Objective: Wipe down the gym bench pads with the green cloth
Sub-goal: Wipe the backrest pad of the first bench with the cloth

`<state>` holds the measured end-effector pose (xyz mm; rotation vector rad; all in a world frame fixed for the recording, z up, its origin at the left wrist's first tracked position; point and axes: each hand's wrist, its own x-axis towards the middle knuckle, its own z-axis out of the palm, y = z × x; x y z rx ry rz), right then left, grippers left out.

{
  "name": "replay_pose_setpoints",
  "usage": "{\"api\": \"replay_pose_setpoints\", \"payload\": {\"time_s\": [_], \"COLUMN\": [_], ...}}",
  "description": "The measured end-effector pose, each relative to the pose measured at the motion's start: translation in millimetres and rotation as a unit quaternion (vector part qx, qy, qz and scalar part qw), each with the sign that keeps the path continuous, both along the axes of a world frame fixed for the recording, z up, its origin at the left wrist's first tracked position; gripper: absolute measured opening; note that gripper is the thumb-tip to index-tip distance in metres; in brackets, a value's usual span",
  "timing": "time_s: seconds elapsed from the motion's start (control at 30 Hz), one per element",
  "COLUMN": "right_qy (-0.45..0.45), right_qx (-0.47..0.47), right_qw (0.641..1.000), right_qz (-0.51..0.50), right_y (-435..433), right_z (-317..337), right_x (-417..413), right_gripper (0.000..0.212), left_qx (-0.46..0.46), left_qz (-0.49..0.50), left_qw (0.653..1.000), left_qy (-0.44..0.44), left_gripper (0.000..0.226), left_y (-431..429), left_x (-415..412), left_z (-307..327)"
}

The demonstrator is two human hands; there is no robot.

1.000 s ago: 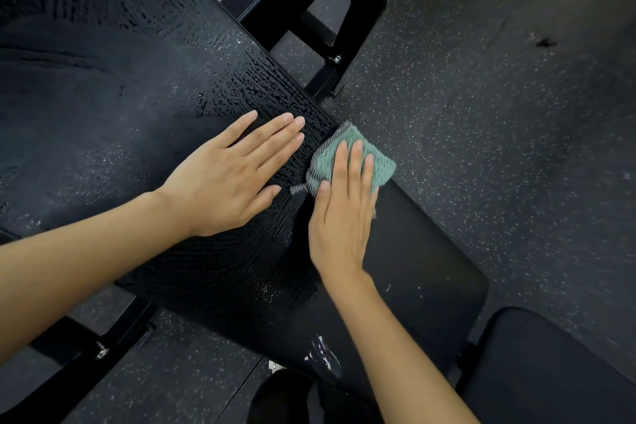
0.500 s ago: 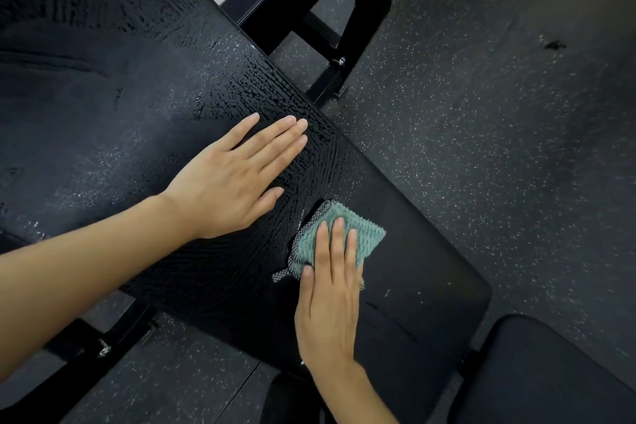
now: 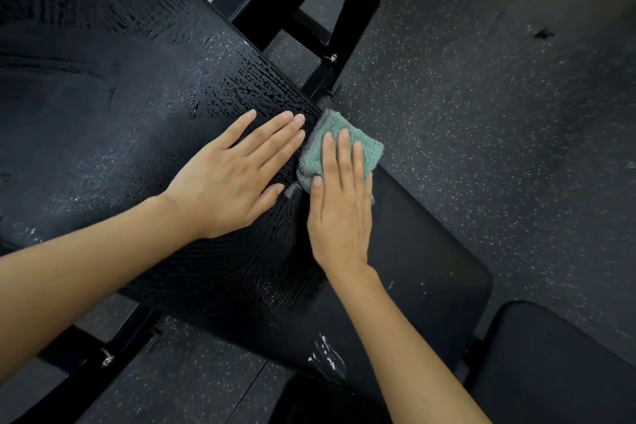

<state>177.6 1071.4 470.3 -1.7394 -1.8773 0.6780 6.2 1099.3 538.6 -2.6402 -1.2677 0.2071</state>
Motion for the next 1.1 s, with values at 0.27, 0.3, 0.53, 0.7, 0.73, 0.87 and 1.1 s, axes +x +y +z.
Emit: {"api": "replay_pose_setpoints", "payload": {"time_s": [0.27,0.3,0.53,0.7,0.73,0.87,1.1], "right_qy": [-0.01,-0.002,0.049,0.039,0.036,0.02,0.025], "right_qx": [-0.055,-0.065,-0.076,-0.044,-0.04,-0.046,-0.088], "right_qw": [0.991,0.987,0.969,0.992,0.994,0.996,0.982], "right_qz": [-0.119,-0.148,-0.231,-0.116,-0.098,-0.079,-0.165], "right_y": [-35.2,-34.6,-16.1,-10.9,-11.7,-23.1,-48.9], "right_z": [-34.4,-34.2,-9.0,1.8,1.2,-11.4,-35.7], "right_x": [49.1,44.8,-6.4,-16.6,-13.4,10.8,46.7], "right_gripper": [0.055,0.055,0.059,0.057,0.056,0.052,0.052], "left_qx": [0.004,0.004,-0.001,-0.009,-0.01,-0.013,-0.011], "left_qz": [-0.009,-0.01,-0.018,-0.022,-0.023,-0.028,-0.033], "left_qw": [1.0,1.0,1.0,1.0,1.0,0.999,0.999], "left_qy": [0.005,0.007,0.009,0.01,0.01,0.011,0.011], "left_gripper": [0.068,0.069,0.07,0.07,0.07,0.07,0.07], "left_y": [0.8,1.2,2.8,3.7,4.2,5.0,6.4], "left_x": [0.9,1.2,5.2,8.5,9.3,11.3,13.5], "left_z": [-2.1,-2.5,-5.0,-5.5,-5.7,-7.8,-10.6]}}
